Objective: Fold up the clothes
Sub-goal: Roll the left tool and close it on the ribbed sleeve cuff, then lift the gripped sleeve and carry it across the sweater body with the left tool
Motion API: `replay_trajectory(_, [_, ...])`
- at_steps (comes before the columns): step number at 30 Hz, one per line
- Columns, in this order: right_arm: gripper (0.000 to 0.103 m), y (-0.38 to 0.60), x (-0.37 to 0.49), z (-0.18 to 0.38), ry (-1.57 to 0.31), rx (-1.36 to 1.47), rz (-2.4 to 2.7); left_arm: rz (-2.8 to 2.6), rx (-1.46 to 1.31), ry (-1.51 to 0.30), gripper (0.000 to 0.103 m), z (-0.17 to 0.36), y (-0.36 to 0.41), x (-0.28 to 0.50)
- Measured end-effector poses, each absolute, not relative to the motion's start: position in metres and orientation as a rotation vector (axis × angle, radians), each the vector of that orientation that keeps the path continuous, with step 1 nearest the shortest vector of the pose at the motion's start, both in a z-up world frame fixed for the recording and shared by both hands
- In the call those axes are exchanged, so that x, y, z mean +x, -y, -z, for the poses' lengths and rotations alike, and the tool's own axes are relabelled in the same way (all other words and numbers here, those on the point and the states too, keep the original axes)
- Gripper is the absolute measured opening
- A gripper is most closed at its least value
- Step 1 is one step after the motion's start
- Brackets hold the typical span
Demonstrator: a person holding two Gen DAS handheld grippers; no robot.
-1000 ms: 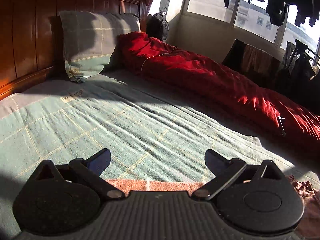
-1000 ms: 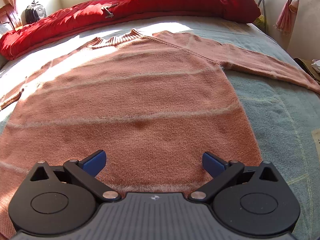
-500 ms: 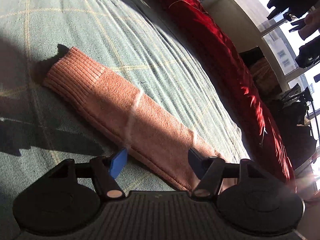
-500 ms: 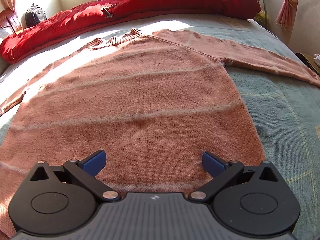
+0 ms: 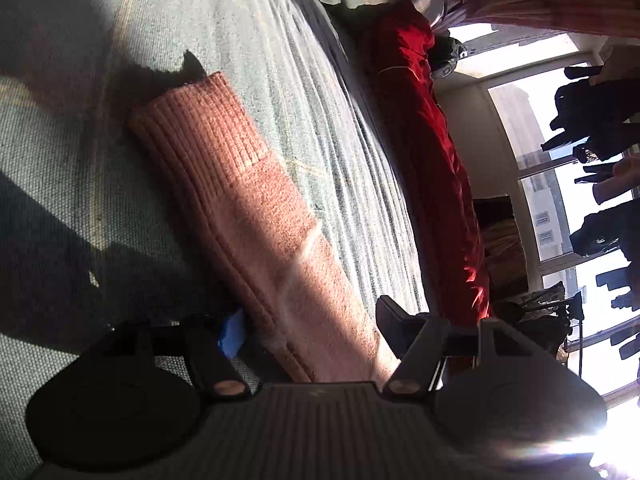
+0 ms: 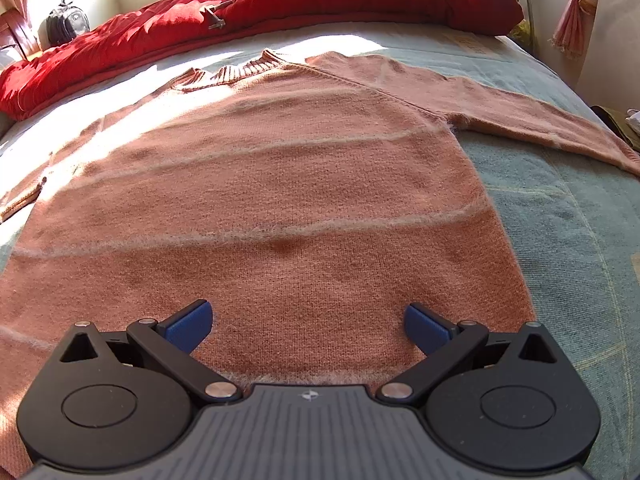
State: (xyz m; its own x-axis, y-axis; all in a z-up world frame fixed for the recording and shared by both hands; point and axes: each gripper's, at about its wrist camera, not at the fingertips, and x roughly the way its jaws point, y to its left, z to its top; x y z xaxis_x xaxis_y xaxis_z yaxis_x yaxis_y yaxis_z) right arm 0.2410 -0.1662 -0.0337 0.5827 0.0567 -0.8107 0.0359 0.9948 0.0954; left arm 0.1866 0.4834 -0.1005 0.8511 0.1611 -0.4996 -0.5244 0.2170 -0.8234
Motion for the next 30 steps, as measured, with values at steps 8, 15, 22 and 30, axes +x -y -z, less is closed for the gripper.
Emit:
replay_trajectory(8, [0.103,0.164,0.243,0.035,-0.961,0.089,-0.007,-0.538,-1.251,-0.308,0.049,0.101,-0.498,0.192])
replay_trajectory(15, [0.103,0.162,0.246,0.037,-0.969,0.073,-0.001,-0.581,-1.186,-0.324,0.027,0.103,-0.497,0.195])
replay_trajectory(22, [0.103,0.162,0.246,0.037,-0.969,0.075,-0.002,-0.644,-1.104,-0.406,0.007,0.094,-0.493,0.2])
replay_trajectory(30, [0.103,0.164,0.238,0.03,-0.947,0.078,-0.028,-0.619,-0.951,-0.488,0.006,0.054,-0.474,0.217])
